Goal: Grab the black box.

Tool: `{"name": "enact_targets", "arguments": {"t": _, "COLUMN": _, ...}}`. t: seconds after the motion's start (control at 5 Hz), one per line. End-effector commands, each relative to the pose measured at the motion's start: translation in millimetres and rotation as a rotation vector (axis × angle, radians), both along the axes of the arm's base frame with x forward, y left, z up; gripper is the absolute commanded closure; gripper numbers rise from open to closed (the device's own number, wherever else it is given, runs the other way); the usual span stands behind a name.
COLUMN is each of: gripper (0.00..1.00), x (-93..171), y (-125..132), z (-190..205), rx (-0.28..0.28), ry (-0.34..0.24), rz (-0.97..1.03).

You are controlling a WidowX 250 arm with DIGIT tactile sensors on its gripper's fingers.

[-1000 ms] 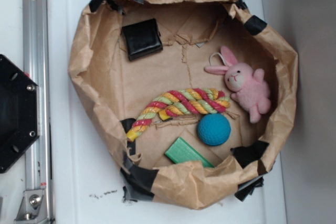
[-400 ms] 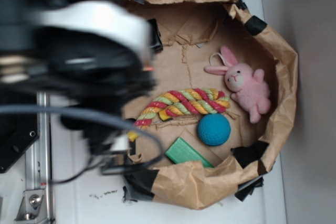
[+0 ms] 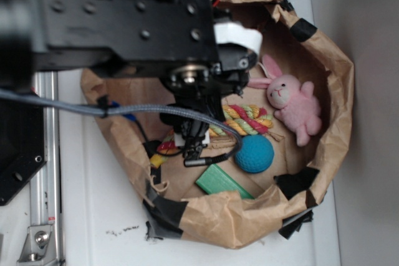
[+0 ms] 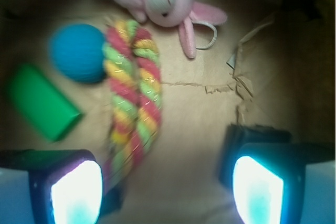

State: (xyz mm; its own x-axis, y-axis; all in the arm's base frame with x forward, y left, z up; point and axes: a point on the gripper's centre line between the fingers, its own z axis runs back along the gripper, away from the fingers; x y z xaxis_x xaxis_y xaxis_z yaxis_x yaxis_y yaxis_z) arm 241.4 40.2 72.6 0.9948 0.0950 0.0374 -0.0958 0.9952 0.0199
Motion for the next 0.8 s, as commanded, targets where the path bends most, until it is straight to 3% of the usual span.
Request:
{"name": "enact_targets", "arguments": {"t": 0.0, "gripper": 0.00, "x": -9.2, "y": 49.4, "z": -27.9, "rx": 0.096, "ry": -0.013, "rz": 0.057}}
{"name": "enact_targets", "arguments": {"t": 0.2, "gripper": 0.00, "x": -8.5, "y": 81.3, "z": -22.8, "rx": 0.067, "ry": -0.043, "rz": 0.122}}
{"name": "enact_targets", "arguments": {"t": 0.4, "gripper": 0.00, "x": -4.5, "y": 91.8, "z": -27.3, "rx": 0.030, "ry": -0.031, "rz": 0.147}}
{"name": "enact_targets", "arguments": {"t": 0.6, "gripper": 0.00, "x": 1.0, "y": 81.8, "z": -41.9, "rx": 0.040, "ry": 0.007, "rz": 0.129}}
